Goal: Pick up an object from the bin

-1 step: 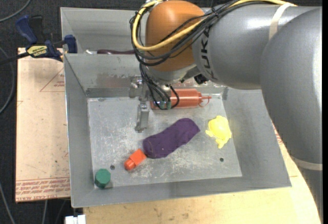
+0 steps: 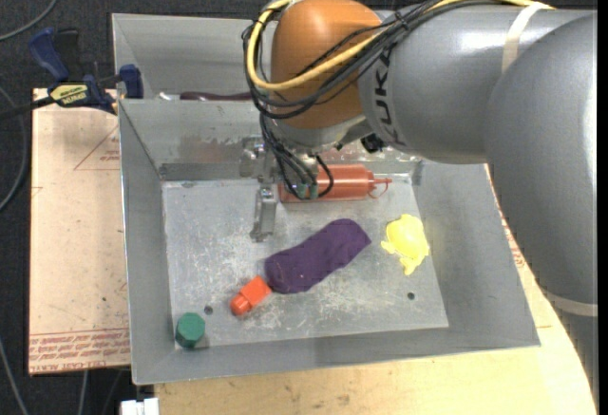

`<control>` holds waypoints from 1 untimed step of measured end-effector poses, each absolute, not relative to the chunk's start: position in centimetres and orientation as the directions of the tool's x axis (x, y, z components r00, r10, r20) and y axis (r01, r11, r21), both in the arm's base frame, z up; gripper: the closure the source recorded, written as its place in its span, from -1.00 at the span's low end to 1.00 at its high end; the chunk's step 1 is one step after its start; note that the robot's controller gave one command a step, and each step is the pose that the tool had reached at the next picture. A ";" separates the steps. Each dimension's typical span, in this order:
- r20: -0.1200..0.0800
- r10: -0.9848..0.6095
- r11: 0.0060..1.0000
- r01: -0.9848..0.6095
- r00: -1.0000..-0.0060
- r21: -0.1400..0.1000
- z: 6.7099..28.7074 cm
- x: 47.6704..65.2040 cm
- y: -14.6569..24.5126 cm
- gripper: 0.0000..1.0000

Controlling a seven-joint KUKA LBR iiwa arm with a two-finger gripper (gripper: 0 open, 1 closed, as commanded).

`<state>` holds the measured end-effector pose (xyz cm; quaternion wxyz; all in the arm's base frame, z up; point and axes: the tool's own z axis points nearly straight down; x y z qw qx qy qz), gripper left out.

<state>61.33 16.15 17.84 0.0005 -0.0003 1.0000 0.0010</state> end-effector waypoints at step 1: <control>-0.006 -0.059 0.998 -0.059 -0.998 0.004 14.5 58.5 13.4 -1.00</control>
Offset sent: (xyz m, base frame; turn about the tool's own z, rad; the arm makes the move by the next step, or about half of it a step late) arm -0.0302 -0.0399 -0.1084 -0.2415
